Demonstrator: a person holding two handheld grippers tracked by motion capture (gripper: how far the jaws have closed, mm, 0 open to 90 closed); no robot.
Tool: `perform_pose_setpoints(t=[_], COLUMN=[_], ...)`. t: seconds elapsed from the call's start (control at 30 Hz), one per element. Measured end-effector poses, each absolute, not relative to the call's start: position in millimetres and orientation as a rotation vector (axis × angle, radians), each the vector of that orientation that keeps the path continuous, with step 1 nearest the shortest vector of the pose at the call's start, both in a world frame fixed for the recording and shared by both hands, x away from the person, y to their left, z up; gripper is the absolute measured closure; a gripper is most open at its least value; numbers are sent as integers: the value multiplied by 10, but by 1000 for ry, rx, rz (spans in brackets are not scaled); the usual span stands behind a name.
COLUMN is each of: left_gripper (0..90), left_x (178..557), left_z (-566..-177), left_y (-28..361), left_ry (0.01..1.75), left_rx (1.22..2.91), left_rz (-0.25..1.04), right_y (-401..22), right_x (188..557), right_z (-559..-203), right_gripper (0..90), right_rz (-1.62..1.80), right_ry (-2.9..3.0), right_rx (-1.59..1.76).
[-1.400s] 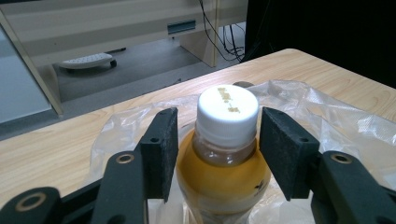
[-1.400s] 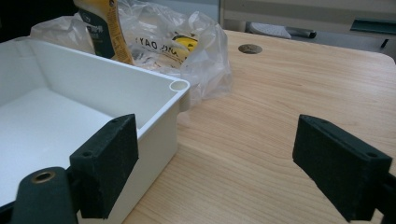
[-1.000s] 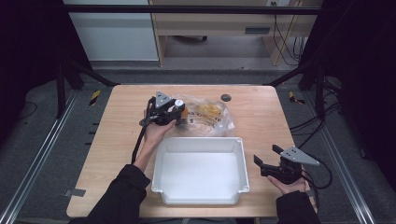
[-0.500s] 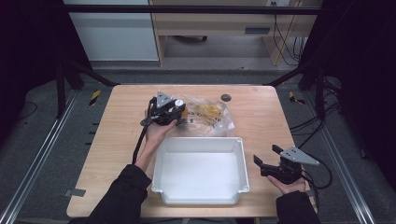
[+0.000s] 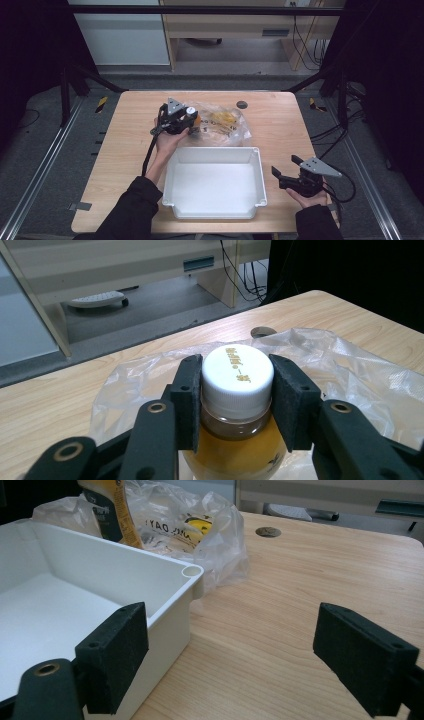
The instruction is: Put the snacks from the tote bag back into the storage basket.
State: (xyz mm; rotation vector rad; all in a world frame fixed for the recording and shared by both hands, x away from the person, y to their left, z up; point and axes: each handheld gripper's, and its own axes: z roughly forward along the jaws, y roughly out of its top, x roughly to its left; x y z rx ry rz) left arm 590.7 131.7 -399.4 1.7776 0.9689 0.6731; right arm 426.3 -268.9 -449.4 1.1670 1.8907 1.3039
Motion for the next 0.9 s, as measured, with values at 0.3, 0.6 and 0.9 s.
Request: perform_pose_setpoints(t=[0.3, 0.6, 0.9], left_gripper=[587, 587, 587], left_x=[5885, 5832, 5770], left_z=[-3946, -3813, -3619], left_y=[1363, 1372, 1346], left_ry=[970, 964, 936], left_rx=[1773, 1764, 1746], left_rz=[690, 696, 713], right_y=[-2688, -2688, -2691], right_x=[4264, 4264, 4264], right_z=[-4494, -4495, -4493], right_gripper=[146, 146, 146], right_rz=[1303, 1302, 1304], right_ry=[1890, 1889, 1886], right_rx=[1168, 1167, 1163])
